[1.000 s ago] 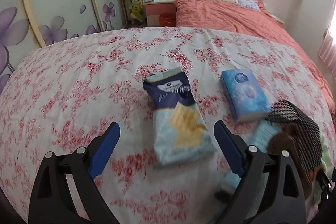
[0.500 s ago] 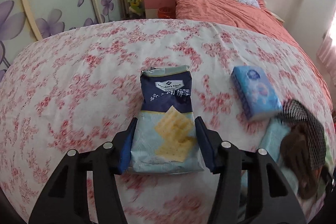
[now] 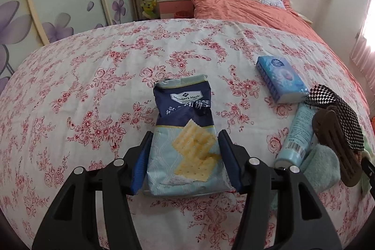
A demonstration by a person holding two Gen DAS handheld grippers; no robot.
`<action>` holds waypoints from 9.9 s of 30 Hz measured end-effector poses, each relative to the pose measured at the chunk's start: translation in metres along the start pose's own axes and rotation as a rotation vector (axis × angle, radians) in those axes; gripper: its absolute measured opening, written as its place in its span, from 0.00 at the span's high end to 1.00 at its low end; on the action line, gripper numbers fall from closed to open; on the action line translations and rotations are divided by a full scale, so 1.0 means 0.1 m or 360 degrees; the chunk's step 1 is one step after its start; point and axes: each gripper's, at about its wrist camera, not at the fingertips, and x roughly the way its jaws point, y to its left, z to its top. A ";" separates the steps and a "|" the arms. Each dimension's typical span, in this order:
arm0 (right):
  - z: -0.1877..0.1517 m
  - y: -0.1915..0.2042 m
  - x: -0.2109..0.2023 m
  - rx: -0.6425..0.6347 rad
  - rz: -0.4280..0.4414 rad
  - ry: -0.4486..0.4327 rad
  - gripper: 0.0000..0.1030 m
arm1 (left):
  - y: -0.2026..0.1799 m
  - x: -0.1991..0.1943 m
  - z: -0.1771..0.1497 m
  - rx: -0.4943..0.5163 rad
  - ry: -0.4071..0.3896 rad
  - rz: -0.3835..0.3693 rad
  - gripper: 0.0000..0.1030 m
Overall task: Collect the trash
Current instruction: 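Lift the cracker bag with the left tool while the right tool lifts the sock, then carry the cracker bag and sock in both tools toward the orange basket, then open the right tool dropping the sock while the left tool drops the cracker bag into the basket, then grasp the grey-green cloth with the left tool while the right tool moves to the black mesh item, then close the right tool on the black mesh item while the left tool holds the cloth, then carry the cloth in the left tool and mesh item in the right tool to the basket, then open both tools to drop the cloth and mesh item into the basket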
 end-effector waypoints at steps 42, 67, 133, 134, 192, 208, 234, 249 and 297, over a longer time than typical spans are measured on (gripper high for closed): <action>-0.02 0.02 -0.01 0.0004 0.0014 -0.0001 0.59 | 0.01 0.02 0.00 -0.0015 -0.0002 0.0028 0.45; 0.09 -0.19 -0.80 0.0073 0.0172 -0.0275 0.86 | -0.31 -0.74 0.09 0.0096 -0.0210 -0.0095 0.50; -0.45 -2.64 -1.33 0.0738 -0.0207 -0.0536 0.42 | -3.35 -1.28 -0.68 0.0822 -0.0196 -0.0684 0.31; -0.44 -2.58 -1.33 0.0723 -0.0206 -0.0531 0.42 | -3.27 -1.27 -0.67 0.0807 -0.0201 -0.0661 0.30; 0.29 0.62 -0.19 0.0029 0.0251 -0.0187 0.50 | 0.48 -0.32 -0.32 -0.0020 -0.0040 0.0018 0.89; 0.63 0.91 0.31 -0.0053 0.0164 -0.0071 0.64 | 0.56 -0.23 -0.32 -0.0090 -0.0037 -0.0034 0.78; 0.57 0.24 -0.31 0.0108 0.0139 -0.0369 0.90 | 0.52 -0.21 -0.32 -0.0061 -0.0033 0.0006 0.78; 0.45 -0.07 -0.66 0.0134 0.0057 -0.0444 0.90 | 0.40 -0.44 -0.16 -0.0066 -0.0097 -0.0080 0.89; -0.35 -2.67 -1.80 0.0742 -0.0309 -0.0778 0.90 | -3.61 -1.60 -0.33 0.0738 -0.0277 -0.1004 0.89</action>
